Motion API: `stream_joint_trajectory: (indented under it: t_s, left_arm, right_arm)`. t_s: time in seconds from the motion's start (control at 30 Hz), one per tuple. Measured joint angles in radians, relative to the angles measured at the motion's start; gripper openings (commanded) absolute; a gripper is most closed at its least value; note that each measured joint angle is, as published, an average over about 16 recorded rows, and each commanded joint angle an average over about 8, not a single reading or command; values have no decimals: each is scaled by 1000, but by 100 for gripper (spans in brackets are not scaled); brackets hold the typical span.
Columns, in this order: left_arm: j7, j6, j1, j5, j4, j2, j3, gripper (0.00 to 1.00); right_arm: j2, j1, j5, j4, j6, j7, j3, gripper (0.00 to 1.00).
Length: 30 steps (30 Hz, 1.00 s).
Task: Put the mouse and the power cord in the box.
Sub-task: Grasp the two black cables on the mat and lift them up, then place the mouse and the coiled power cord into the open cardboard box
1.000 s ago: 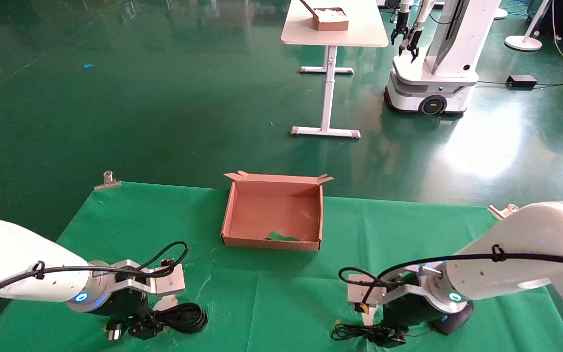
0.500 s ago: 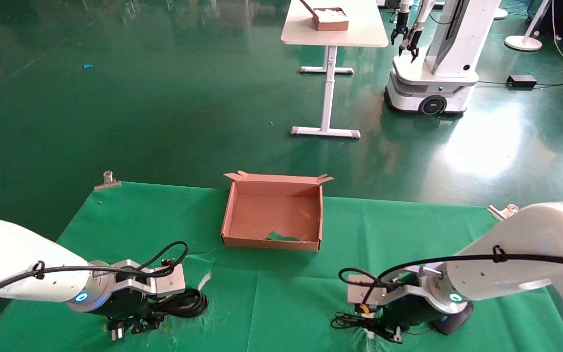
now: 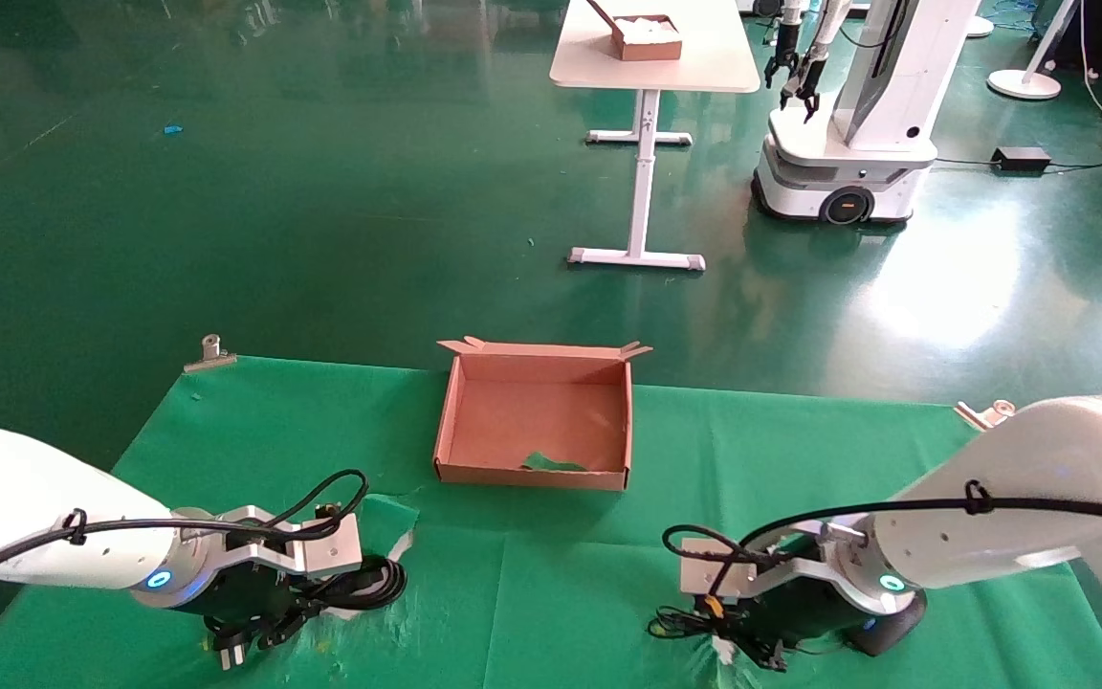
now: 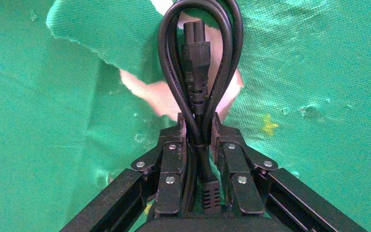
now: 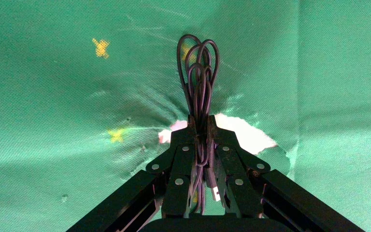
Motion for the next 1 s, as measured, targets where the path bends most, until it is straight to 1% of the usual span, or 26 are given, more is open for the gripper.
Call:
stream_joint_trajectory:
  t_s: [0.67, 1.0]
  left_arm:
    - [3, 1, -5, -4, -4, -2, -3, 0]
    - [28, 30, -68, -96, -31, -14, -53, 0]
  right_arm:
    - [3, 6, 3, 5, 0, 0, 4, 0]
    - [43, 61, 22, 74, -7, 22, 38, 0]
